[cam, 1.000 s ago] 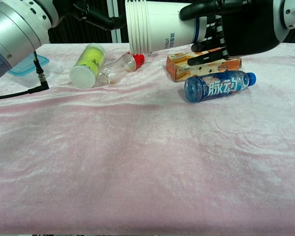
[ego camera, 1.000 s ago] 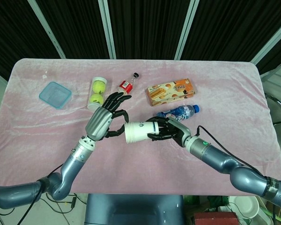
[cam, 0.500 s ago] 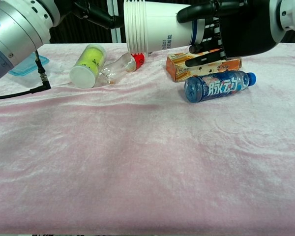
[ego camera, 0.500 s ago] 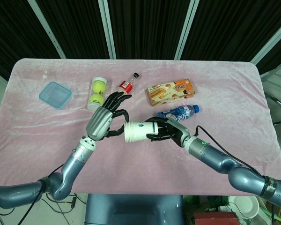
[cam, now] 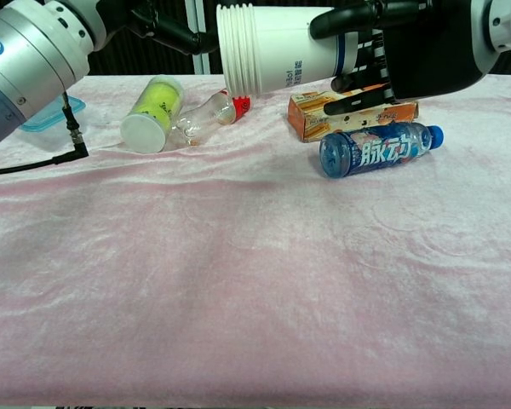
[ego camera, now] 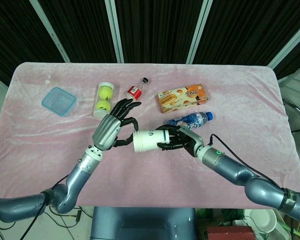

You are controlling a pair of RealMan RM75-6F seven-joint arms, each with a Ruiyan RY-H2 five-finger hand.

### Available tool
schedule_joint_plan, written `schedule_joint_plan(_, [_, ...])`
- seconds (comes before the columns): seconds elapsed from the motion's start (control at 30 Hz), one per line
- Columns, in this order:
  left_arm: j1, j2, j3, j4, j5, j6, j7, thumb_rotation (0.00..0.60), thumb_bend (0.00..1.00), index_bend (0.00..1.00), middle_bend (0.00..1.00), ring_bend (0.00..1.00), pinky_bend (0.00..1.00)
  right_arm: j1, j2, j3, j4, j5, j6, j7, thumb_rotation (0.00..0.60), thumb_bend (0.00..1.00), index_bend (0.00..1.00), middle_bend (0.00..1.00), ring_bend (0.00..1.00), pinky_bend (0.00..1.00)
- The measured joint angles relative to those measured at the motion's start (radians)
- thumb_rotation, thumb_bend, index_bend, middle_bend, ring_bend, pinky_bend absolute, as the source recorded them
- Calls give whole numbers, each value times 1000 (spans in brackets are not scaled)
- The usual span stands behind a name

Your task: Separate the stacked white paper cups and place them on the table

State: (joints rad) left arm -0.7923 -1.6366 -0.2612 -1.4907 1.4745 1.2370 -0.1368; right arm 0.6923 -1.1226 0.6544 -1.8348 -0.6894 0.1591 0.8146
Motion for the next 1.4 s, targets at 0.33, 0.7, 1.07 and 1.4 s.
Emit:
schedule_joint_plan(0.33, [22, 12, 15, 8, 14, 29, -4, 600, 528, 603, 115, 0, 0, -30, 24, 20, 1, 0, -9, 4, 600, 470, 762, 599, 625, 453])
schedule_joint_plan(0.7, [43, 44, 24, 24, 12, 32, -33, 600, 528, 603, 115, 0, 0, -71, 37, 49, 15, -4, -28, 9, 600, 473, 762, 599, 625, 453])
schedule_joint_plan(1.07, [57, 105, 19, 30, 1, 23, -43, 600, 528, 604, 115, 0, 0, -110, 48, 60, 24, -32, -31, -17, 600, 478, 762, 599, 626, 453])
schedule_joint_plan(1.4, [83, 255, 25, -85, -59, -35, 89, 600, 527, 597, 112, 0, 0, -118, 68, -28, 30, -132, 81, -142, 600, 488, 763, 599, 626, 450])
